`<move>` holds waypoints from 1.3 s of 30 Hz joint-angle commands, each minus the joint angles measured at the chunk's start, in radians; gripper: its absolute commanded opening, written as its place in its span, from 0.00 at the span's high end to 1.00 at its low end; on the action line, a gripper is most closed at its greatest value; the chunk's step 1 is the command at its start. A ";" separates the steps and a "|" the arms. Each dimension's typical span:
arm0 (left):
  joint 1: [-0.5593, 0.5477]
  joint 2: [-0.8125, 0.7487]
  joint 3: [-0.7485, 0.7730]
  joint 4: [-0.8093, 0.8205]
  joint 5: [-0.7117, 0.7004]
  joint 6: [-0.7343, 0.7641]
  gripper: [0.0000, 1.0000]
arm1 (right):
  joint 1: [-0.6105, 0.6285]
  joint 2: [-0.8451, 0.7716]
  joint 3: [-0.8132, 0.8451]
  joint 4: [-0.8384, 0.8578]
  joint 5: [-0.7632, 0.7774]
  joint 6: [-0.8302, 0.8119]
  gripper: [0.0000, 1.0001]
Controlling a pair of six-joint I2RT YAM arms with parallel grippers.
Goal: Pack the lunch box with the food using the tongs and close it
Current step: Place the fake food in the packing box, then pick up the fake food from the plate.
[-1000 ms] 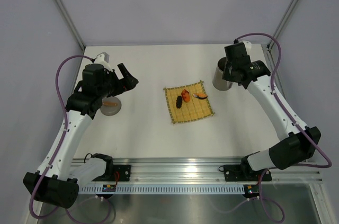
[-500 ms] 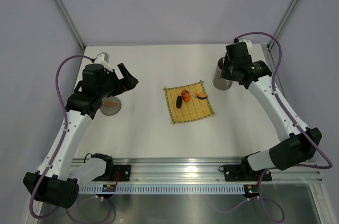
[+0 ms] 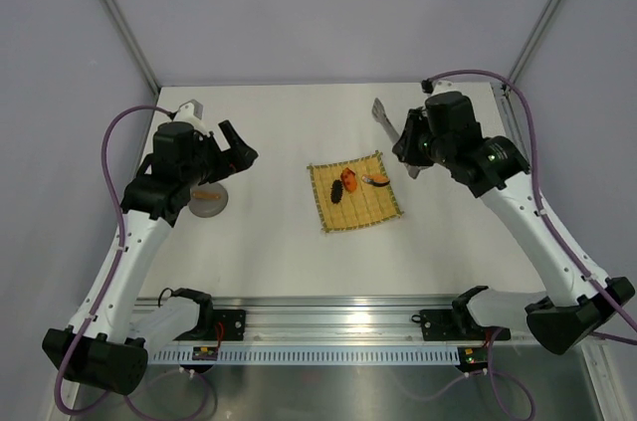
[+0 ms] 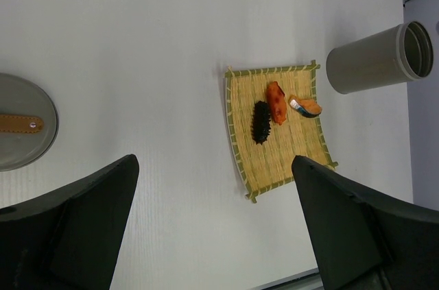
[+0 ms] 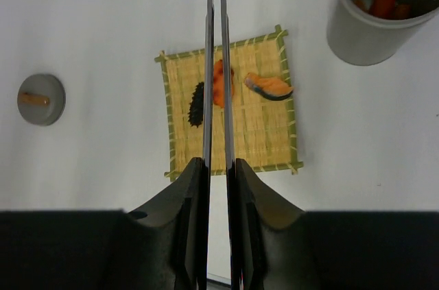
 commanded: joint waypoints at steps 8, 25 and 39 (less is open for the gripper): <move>0.009 -0.034 0.040 -0.023 -0.048 0.022 0.02 | 0.178 0.161 -0.123 0.054 -0.070 0.031 0.59; 0.011 -0.034 0.029 -0.017 -0.035 0.020 0.02 | 0.189 0.302 -0.129 0.042 -0.049 0.000 0.46; 0.009 -0.033 0.019 -0.013 -0.031 0.020 0.02 | 0.215 0.298 -0.137 0.016 0.043 0.020 0.56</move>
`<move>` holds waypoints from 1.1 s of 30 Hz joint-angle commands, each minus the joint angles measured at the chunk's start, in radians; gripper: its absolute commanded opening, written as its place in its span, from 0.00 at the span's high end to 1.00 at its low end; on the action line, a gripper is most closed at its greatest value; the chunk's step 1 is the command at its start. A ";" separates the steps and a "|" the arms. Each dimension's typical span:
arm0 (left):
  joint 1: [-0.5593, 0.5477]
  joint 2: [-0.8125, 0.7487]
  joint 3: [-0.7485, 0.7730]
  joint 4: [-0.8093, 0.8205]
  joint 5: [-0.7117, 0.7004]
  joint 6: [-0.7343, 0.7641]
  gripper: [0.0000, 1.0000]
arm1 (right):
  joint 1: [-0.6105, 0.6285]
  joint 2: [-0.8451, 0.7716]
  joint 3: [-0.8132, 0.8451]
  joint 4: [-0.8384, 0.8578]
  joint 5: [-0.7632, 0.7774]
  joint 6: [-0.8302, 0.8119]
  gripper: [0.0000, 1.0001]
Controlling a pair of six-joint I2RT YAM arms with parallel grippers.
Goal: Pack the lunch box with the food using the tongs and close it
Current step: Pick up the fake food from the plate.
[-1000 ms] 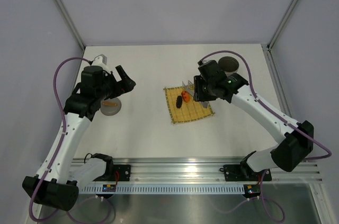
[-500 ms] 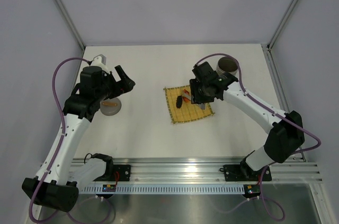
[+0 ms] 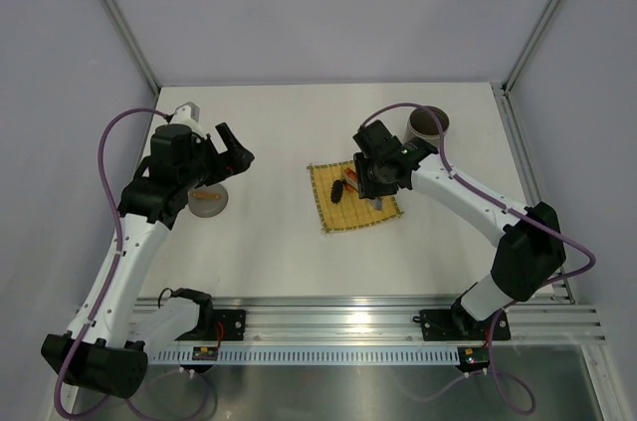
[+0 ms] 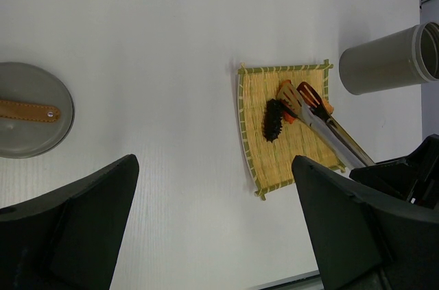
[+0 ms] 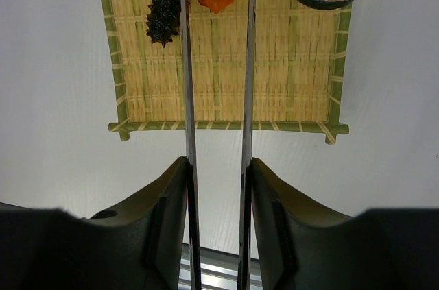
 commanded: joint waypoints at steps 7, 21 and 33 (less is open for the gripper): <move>0.006 -0.013 0.014 0.034 0.006 0.011 0.02 | 0.019 -0.022 0.005 -0.001 0.042 -0.001 0.53; 0.006 -0.018 0.011 0.034 0.006 0.010 0.02 | 0.062 0.029 0.014 -0.020 0.070 -0.001 0.49; 0.006 -0.018 0.004 0.036 0.010 0.010 0.02 | 0.063 0.033 0.018 -0.046 0.110 0.003 0.47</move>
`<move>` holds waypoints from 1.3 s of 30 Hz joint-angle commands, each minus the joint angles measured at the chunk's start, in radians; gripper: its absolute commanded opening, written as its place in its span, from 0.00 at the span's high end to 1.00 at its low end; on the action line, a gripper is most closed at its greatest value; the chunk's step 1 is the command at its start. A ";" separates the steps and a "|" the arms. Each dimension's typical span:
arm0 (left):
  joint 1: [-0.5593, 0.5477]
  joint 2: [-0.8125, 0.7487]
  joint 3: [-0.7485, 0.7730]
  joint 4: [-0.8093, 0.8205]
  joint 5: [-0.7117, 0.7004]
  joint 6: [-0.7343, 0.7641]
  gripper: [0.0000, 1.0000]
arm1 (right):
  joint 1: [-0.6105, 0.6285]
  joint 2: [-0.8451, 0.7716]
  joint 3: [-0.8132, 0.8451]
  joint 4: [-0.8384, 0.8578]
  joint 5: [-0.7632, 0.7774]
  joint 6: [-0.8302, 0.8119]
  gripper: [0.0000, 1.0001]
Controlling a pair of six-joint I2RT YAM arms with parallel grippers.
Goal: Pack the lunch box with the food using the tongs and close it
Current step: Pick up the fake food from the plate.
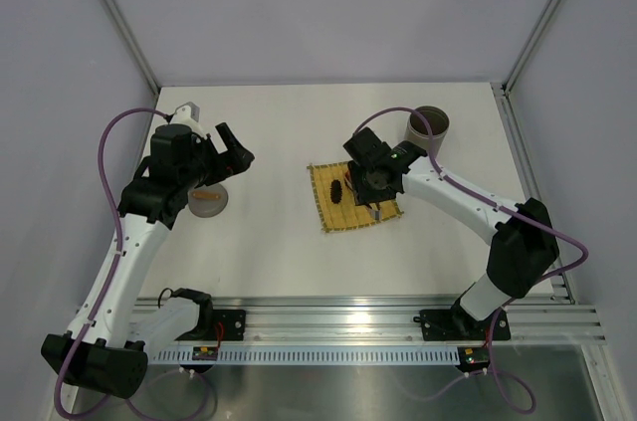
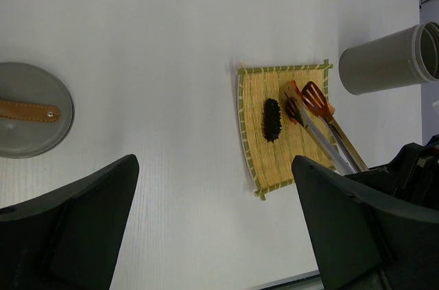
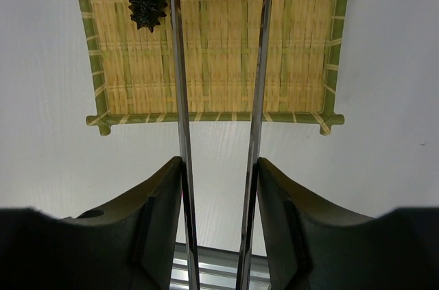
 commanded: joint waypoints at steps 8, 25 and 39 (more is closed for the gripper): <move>0.005 -0.019 0.007 0.037 0.013 0.008 0.02 | 0.030 0.001 0.038 -0.016 0.032 0.000 0.70; 0.005 0.007 0.041 0.029 0.040 0.015 0.02 | 0.031 -0.114 0.146 -0.042 0.051 0.010 0.87; 0.005 0.022 0.058 0.006 0.040 0.025 0.02 | 0.031 -0.190 0.080 -0.071 0.017 0.039 0.88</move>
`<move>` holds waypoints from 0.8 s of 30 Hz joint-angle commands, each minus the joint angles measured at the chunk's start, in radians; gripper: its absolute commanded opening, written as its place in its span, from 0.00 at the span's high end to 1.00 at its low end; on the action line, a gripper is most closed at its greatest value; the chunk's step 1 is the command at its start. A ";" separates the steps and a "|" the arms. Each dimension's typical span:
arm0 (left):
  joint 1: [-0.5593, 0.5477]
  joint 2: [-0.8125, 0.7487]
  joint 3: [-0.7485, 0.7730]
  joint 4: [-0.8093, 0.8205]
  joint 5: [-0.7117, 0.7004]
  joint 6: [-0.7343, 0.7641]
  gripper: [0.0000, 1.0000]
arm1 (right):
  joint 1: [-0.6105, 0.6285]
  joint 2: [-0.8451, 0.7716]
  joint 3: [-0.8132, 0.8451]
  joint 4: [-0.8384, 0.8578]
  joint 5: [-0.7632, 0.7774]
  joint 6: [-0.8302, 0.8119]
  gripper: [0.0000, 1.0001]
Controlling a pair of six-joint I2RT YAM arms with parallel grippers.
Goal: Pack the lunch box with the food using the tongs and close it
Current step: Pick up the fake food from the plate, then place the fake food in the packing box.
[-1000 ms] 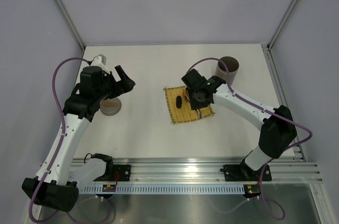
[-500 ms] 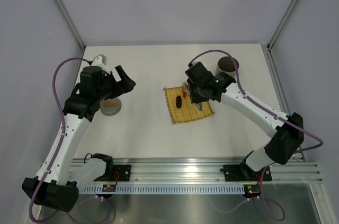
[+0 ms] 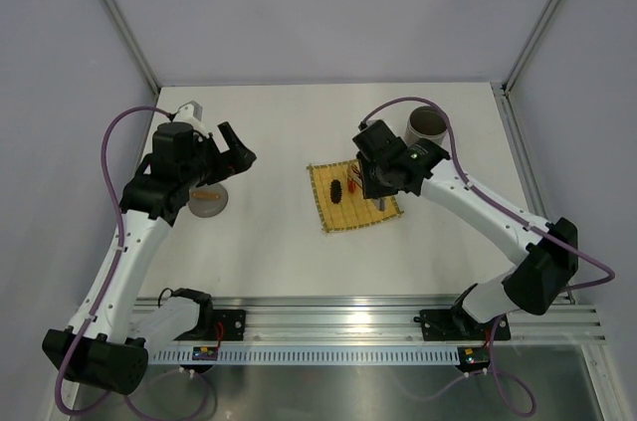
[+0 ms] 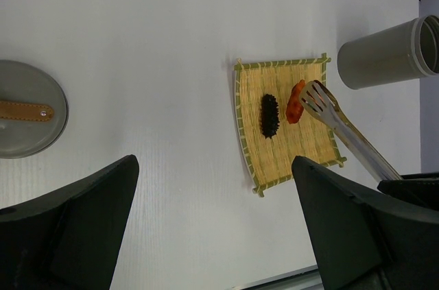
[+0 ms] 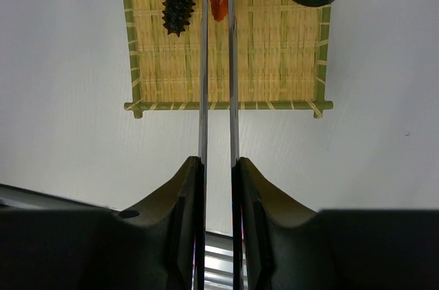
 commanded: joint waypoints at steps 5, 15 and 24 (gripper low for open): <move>0.005 0.004 0.039 0.025 0.021 0.018 0.02 | 0.010 -0.127 0.040 -0.014 0.037 0.016 0.90; 0.005 -0.003 -0.004 0.059 0.034 0.007 0.02 | 0.007 -0.138 0.196 -0.089 0.227 -0.027 0.90; 0.005 0.011 0.004 0.070 0.033 0.008 0.02 | -0.068 -0.127 0.334 -0.140 0.344 -0.085 0.90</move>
